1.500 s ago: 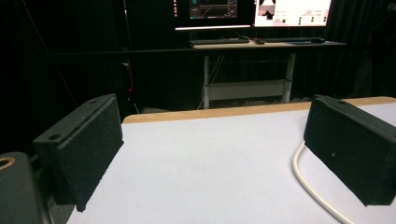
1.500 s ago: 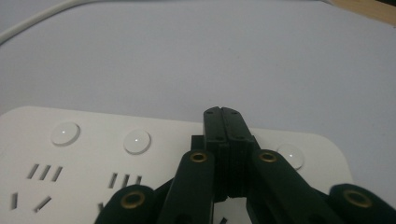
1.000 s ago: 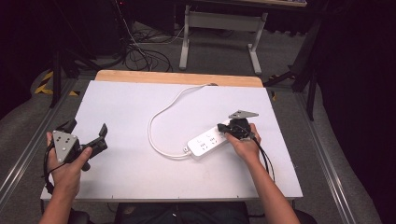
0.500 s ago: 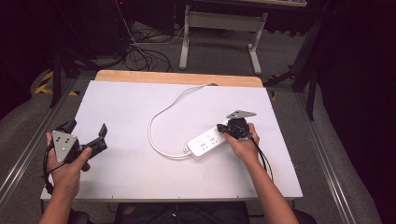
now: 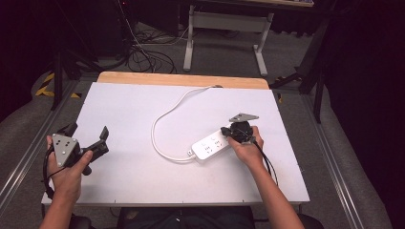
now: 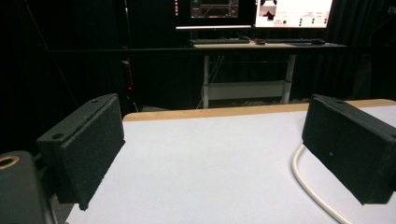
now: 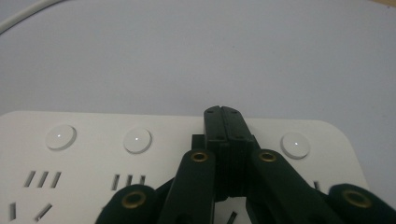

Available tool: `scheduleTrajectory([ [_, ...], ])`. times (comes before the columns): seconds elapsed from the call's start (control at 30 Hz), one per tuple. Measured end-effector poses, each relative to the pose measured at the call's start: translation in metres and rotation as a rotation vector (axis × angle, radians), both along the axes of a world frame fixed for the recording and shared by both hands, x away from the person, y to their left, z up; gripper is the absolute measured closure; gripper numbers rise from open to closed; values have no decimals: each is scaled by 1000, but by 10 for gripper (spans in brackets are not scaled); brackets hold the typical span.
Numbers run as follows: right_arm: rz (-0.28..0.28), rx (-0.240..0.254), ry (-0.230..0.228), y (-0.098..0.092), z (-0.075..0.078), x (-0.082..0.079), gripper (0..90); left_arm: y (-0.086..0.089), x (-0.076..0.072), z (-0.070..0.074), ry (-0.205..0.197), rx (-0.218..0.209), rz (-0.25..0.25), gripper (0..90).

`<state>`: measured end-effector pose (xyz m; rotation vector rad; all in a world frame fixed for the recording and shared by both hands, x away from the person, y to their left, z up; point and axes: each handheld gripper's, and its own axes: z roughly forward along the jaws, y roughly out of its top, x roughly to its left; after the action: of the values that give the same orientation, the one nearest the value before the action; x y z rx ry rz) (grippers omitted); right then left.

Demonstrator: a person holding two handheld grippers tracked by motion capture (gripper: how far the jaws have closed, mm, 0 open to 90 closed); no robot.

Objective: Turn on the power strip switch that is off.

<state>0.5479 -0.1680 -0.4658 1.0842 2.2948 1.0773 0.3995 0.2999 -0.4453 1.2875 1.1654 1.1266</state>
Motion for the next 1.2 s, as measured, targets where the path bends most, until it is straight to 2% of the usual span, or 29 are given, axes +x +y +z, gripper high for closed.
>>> scheduleTrajectory([
  [0.6, -1, -20, -10, 2, 1, 0, 900, 0, 0, 0, 0, 0, -4, 63],
  [0.77, -6, -7, -1, 1, 1, 0, 900, -1, 1, 0, 0, -1, -5, 63],
  [0.87, -14, -35, -27, 1, 2, 0, 900, -1, 2, 0, 2, 0, -8, 63],
  [1.2, -18, -19, -34, 0, 1, 0, 900, -1, 1, 0, 0, -4, -10, 64],
])
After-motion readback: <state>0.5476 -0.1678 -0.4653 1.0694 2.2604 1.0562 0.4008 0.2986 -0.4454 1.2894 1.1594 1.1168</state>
